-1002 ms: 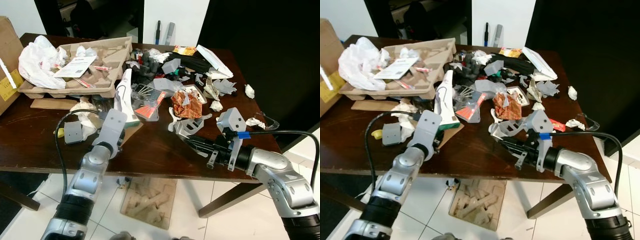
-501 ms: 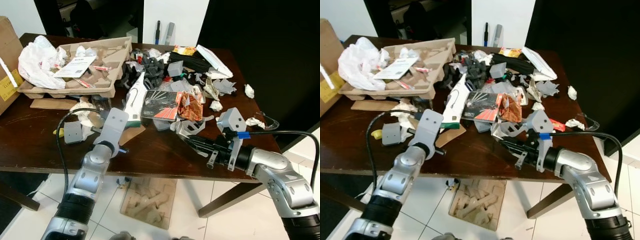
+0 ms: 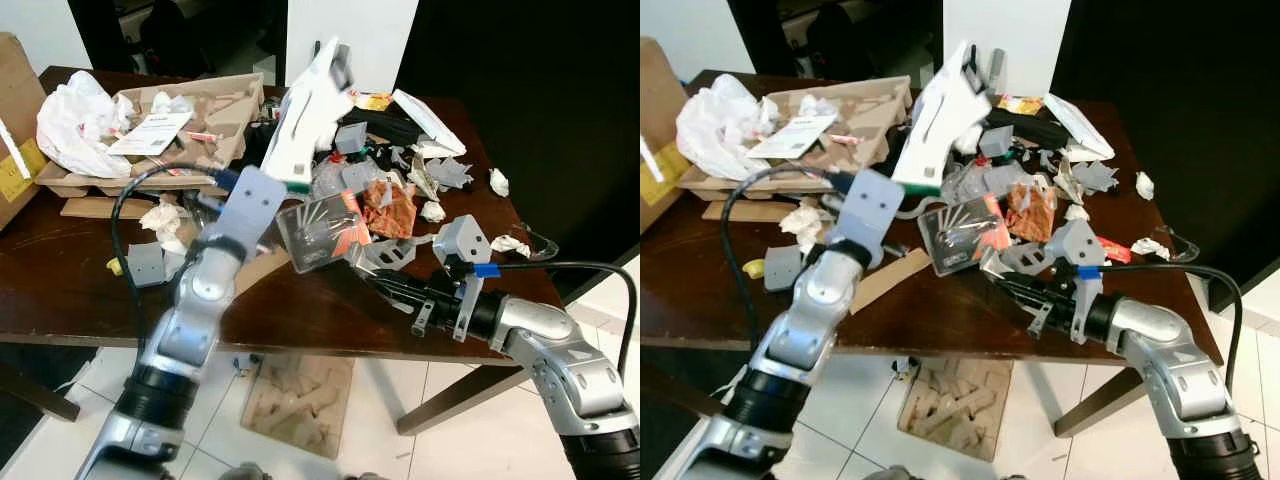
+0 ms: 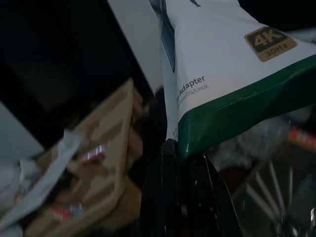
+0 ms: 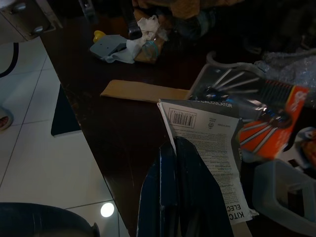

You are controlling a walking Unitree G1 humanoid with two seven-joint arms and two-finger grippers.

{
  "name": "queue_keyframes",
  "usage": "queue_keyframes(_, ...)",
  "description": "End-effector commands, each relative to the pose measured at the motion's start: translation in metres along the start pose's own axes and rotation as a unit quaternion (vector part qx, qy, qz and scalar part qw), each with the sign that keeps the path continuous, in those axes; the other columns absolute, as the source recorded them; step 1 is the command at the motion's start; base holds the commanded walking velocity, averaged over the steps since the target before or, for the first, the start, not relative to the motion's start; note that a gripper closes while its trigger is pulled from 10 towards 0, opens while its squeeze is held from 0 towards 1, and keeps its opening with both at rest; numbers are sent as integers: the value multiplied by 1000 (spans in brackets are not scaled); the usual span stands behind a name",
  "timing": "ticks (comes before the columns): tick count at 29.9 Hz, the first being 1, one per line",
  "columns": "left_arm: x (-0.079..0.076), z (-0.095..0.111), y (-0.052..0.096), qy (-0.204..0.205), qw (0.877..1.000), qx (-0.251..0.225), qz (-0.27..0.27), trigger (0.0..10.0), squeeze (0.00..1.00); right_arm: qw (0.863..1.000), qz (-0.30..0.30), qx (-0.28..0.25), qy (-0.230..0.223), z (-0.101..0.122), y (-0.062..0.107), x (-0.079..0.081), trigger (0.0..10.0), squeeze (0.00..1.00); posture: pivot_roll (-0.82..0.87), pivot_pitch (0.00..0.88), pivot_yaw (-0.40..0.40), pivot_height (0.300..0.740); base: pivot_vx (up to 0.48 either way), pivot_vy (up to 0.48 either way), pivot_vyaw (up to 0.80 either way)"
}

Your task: Picking trash to rubbish bin

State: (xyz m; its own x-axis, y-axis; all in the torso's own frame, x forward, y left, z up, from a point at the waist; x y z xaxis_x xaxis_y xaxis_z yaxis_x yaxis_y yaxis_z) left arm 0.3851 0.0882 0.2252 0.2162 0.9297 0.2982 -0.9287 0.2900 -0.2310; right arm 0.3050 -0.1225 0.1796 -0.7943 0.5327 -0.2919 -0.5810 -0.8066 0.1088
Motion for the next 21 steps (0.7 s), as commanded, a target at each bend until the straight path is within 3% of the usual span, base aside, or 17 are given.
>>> queue_keyframes(1, -10, 10, 1, 21, 999, -23, -25, 0, 0, 1000, -13, -4, 1, -1, 0, -5, 0, 0, 7, 133, -23, 740, 0, 0, 0)
queue_keyframes(3, -21, 24, 1, 68, 995, -50, -55, 0, 0, 999, -50, -7, 5, -1, 0, -18, 0, 0, 6, 132, -21, 740, 0, 0, 0)
queue_keyframes(4, -21, 24, 1, 68, 995, -50, -55, 0, 0, 999, -50, -7, 5, -1, 0, -18, 0, 0, 6, 132, -21, 740, 0, 0, 0)
queue_keyframes(7, -27, 39, 1, 150, 983, -76, -77, 0, 0, 990, -140, -12, 8, -1, 4, -52, 0, 0, 6, 130, -21, 740, 0, 0, 0)
queue_keyframes(8, -26, 41, 0, 177, 978, -80, -80, 1725, 0, 985, -174, -15, 4, -1, 8, -64, 0, 0, 6, 130, -21, 740, 0, 0, 0)
queue_keyframes(11, -27, 42, 1, 196, 973, -82, -85, 2157, 0, 980, -200, -17, -1, -1, 11, -74, 0, 0, 6, 130, -21, 740, 0, 0, 0)
queue_keyframes(12, -27, 43, 1, 215, 969, -84, -92, 5765, 0, 972, -235, -13, -6, -4, 17, -86, 0, 0, 4, 124, -23, 740, 0, 0, 0)
queue_keyframes(13, -28, 44, 2, 229, 964, -88, -100, 7294, 0, 963, -270, -13, -11, -6, 25, -98, 0, 0, 7, 119, -24, 740, 0, 0, 0)
queue_keyframes(14, -28, 46, 2, 237, 962, -91, -104, 7294, 0, 957, -290, -13, -14, -7, 29, -104, 0, 0, 7, 119, -24, 740, 0, 0, 0)
queue_keyframes(15, -28, 47, 3, 243, 960, -93, -107, 8627, 0, 950, -311, -16, -19, -7, 34, -111, 0, 0, 5, 117, -24, 740, 0, 0, 0)
queue_keyframes(18, -28, 47, 3, 243, 960, -93, -107, 8627, 0, 950, -311, -16, -19, -7, 34, -111, 0, 0, 5, 117, -24, 740, 0, 0, 0)
queue_keyframes(19, -28, 47, 3, 246, 959, -93, -108, 10000, 0, 944, -327, -20, -23, -7, 38, -116, 0, 0, 5, 116, -24, 740, 0, 0, 0)
queue_keyframes(21, -30, 43, 2, 254, 956, -89, -115, 10000, 0, 914, -399, -44, -53, -6, 58, -138, 0, 0, 3, 108, -23, 740, 0, 0, 0)
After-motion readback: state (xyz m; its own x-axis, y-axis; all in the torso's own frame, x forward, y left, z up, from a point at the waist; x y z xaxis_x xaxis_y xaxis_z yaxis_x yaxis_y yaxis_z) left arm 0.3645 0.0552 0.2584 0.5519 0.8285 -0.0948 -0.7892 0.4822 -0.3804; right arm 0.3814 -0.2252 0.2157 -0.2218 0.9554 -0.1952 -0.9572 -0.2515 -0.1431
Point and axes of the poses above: a point about 5 cm out from each wrist's last joint towards the gripper, its own y axis pointing back from the gripper into the wrist, its own z axis along the axis of the wrist's last joint, x = y × z, the point moved 6 cm from there along -y, pointing out of the wrist towards the gripper, and after that the axes turned 11 degrees about y, right-handed, at the moved point
